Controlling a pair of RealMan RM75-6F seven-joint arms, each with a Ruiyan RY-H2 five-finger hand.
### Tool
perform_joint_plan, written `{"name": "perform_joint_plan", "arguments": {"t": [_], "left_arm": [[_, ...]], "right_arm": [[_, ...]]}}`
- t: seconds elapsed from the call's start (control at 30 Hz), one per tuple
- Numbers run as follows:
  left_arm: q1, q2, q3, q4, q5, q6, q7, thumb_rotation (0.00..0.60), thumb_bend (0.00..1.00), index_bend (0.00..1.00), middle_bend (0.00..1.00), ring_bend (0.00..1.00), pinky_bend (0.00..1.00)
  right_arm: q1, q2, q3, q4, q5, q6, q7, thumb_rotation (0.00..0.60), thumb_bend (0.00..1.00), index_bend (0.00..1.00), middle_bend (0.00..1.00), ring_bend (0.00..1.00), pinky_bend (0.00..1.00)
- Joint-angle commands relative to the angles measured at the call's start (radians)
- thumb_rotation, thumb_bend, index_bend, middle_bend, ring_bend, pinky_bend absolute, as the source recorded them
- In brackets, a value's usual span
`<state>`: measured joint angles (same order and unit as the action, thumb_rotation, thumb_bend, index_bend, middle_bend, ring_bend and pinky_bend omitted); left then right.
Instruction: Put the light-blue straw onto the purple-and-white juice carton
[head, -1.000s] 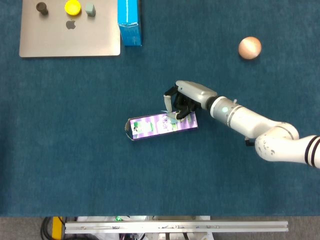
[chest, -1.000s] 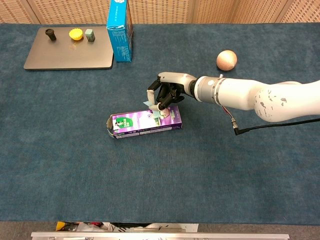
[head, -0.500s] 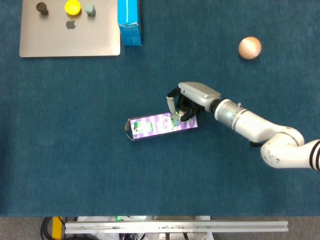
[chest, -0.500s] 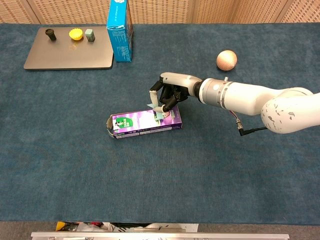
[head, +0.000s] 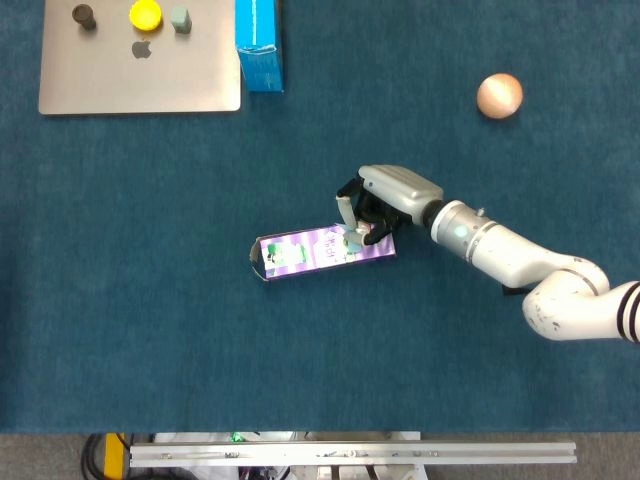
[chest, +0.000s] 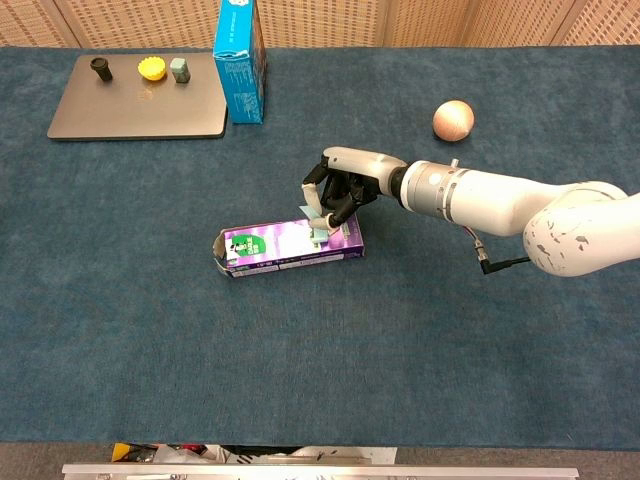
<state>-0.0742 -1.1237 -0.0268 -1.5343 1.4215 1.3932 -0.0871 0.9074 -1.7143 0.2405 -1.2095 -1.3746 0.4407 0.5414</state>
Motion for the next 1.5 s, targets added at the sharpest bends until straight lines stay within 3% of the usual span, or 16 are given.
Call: {"name": "perform_joint_plan", "arguments": {"t": [0.03,0.47,0.77,1.0,1.2,1.3,1.37,1.5], "left_arm": [[0.0,0.0,0.0,-0.001,-0.001,-0.001,0.001,0.589,0.22,0.14,0.2,0.22,0.26],[-0.001,-0.001,0.0,-0.001,-0.003,-0.003,0.003,0.572,0.22,0.14,0.2,0.22,0.26],[0.0,-0.001,0.0,-0.003,-0.003,-0.002,0.006,0.572,0.22,0.14,0.2,0.22,0.26],[-0.005,0.004,-0.007,-0.002,0.001,0.002,0.004,0.573,0.22,0.14,0.2,0.22,0.26],[-0.032,0.032,-0.007,-0.007,0.04,-0.011,0.011,0.596,0.22,0.15,0.2,0.22,0.26],[-0.046,0.048,-0.004,-0.017,0.056,-0.023,0.021,0.6,0.22,0.15,0.2,0.23,0.26],[-0.049,0.053,-0.004,-0.024,0.061,-0.02,0.023,0.6,0.22,0.15,0.2,0.23,0.26],[-0.049,0.051,-0.003,-0.028,0.061,-0.017,0.017,0.6,0.22,0.15,0.2,0.23,0.26]], "right_arm": [[0.002,0.0,-0.005,0.001,0.002,0.009,0.011,0.6,0.21,0.66,1.0,1.0,1.0],[0.011,-0.01,-0.02,0.022,0.018,0.041,0.033,0.6,0.1,0.63,1.0,1.0,1.0],[0.009,-0.005,-0.024,0.014,0.031,0.064,0.033,0.6,0.1,0.62,1.0,1.0,1.0],[-0.004,0.033,-0.013,-0.023,0.04,0.108,0.029,0.6,0.1,0.62,1.0,1.0,1.0],[-0.031,0.106,-0.002,-0.105,0.074,0.169,-0.051,0.6,0.12,0.58,1.0,1.0,1.0],[-0.03,0.146,-0.017,-0.157,0.108,0.146,-0.113,0.6,0.2,0.58,1.0,1.0,1.0],[-0.024,0.175,-0.029,-0.19,0.127,0.124,-0.154,0.6,0.34,0.57,1.0,1.0,1.0],[-0.01,0.224,-0.053,-0.23,0.118,0.118,-0.245,0.6,0.84,0.54,1.0,1.0,1.0]]}}
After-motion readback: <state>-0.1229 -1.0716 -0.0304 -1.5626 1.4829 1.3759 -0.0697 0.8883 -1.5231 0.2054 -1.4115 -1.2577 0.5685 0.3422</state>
